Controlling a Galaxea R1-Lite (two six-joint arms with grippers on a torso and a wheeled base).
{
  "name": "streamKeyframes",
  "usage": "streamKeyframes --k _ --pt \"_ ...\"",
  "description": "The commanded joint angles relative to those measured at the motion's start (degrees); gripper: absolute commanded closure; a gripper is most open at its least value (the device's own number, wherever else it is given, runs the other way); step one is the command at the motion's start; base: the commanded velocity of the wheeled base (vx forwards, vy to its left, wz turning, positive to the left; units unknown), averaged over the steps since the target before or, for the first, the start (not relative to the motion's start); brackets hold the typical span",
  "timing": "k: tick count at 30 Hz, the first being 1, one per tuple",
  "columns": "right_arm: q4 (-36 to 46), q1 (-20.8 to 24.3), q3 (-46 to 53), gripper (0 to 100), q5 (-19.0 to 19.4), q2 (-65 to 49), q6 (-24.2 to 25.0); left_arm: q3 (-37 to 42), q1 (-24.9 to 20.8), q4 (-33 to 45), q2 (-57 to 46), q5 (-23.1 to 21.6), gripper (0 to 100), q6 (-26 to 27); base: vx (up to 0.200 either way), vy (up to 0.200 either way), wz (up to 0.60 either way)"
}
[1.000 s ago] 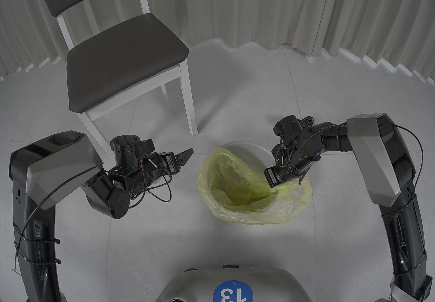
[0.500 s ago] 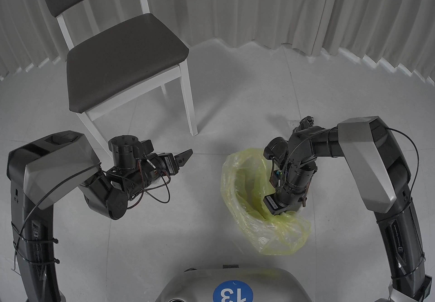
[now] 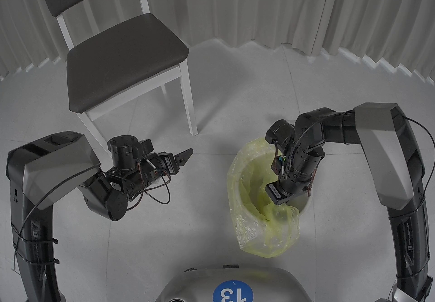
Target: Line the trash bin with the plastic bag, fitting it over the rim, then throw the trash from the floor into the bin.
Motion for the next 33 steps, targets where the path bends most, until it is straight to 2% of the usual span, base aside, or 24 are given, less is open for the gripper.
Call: streamKeyframes --k 1,6,10,14,33 --pt "2.28 -0.75 0.01 100 -0.38 -1.93 -0.58 0.41 0.00 -0.21 -0.33 0.01 0 -0.01 0.000 0.000 0.00" --pt "5.36 -2.42 0.01 100 -1.35 -3.34 -0.84 1.11 -0.09 -0.39 -1.21 -0.60 0 0.08 0.000 0.000 0.00" --pt "7.20 -4.70 0.01 100 -1.79 -5.45 -4.18 1.64 0.09 -1.79 -1.56 -1.13 0 0.16 0.000 0.000 0.00" --pt "8.35 -6.99 0.01 100 -2.14 -6.41 -4.88 1.81 0.09 -1.88 -1.65 -1.13 0 0.16 0.000 0.000 0.00" --pt "8.43 -16.92 0.01 100 -1.52 -3.78 -7.61 2.34 0.18 -2.59 -2.27 -1.22 0 0.16 0.000 0.000 0.00"
